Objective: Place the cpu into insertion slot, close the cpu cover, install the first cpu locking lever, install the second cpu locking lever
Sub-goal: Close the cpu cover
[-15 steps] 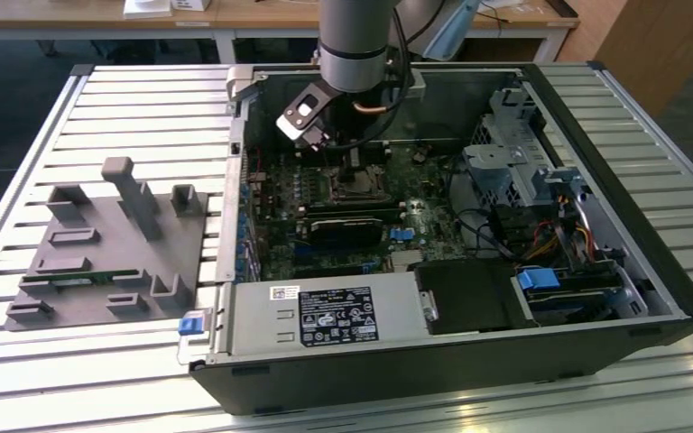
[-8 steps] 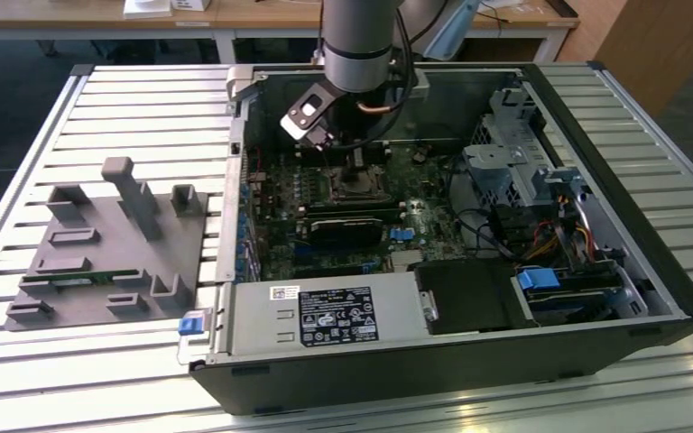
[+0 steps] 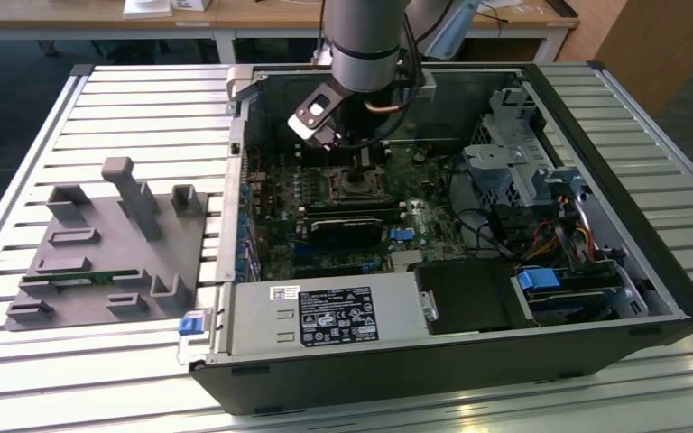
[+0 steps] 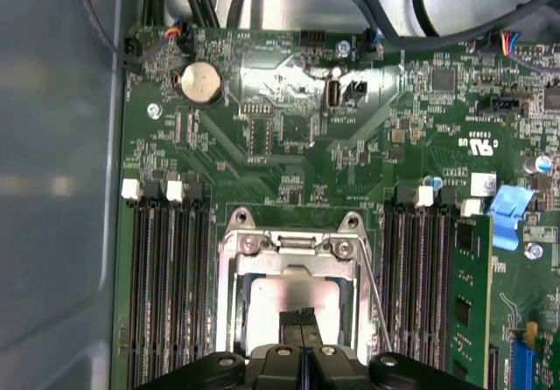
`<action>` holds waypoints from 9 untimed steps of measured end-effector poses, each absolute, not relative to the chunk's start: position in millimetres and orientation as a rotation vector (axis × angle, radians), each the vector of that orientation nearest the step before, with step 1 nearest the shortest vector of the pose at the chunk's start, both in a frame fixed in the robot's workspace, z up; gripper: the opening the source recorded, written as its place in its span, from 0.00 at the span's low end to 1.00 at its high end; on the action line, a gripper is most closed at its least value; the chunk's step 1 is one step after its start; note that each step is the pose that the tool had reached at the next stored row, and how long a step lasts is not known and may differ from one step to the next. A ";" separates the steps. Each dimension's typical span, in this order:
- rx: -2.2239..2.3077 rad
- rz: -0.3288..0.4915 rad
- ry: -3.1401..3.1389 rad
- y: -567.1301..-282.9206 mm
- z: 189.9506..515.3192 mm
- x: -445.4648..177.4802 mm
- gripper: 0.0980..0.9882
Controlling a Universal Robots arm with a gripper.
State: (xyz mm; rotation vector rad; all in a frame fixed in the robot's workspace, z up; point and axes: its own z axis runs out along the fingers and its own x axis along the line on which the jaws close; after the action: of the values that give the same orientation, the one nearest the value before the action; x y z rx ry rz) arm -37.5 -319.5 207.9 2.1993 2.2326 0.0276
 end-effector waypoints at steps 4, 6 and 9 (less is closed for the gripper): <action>2.199 0.028 2.233 -319.5 207.9 -32.8 0.01; 2.199 0.028 2.233 -319.5 208.0 -31.1 0.01; 2.199 0.028 2.233 -319.5 207.9 -30.2 0.01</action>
State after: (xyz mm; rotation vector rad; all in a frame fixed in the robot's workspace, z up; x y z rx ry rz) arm -30.2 -319.5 207.9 2.1994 2.2327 0.0278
